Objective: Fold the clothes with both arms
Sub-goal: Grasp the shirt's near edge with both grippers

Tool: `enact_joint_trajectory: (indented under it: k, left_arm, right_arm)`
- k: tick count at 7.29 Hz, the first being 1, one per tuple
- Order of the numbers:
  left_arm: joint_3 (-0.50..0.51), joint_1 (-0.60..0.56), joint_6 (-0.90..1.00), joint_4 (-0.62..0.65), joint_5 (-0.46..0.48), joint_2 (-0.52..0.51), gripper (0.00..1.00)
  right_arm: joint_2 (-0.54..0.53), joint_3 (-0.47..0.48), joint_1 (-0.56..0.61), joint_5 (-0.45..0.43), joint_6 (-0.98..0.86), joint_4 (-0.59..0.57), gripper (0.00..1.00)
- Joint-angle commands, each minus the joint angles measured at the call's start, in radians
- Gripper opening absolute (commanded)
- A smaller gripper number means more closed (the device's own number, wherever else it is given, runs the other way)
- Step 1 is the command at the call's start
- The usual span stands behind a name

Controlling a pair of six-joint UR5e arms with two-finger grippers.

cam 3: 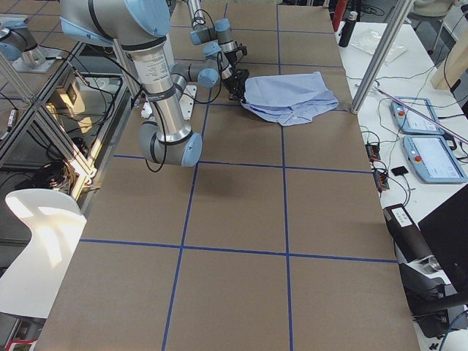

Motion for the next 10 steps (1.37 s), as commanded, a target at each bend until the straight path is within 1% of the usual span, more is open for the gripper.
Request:
enact_joint_trajectory:
  k: [1,3,6,8,10]
  left_arm:
    - [-0.028,0.011,-0.001,0.056,-0.001,-0.001,0.78]
    - [-0.022,0.017,-0.001,0.056,0.002,0.000,0.74]
    - [-0.018,0.029,-0.001,0.056,0.002,-0.001,0.74]
    - [-0.018,0.029,-0.006,0.056,0.003,-0.001,0.59]
    - [-0.018,0.031,-0.004,0.056,0.005,-0.001,0.57]
  right_arm:
    - [-0.001,0.000,0.000,0.001,0.000,0.000,0.00]
    - [-0.001,0.000,0.000,0.001,0.000,0.000,0.00]
    - [-0.001,0.000,0.000,0.001,0.000,0.000,0.00]
    - [-0.001,0.000,0.000,0.001,-0.002,0.000,0.00]
    - [0.001,0.000,0.000,0.001,0.000,0.000,0.00]
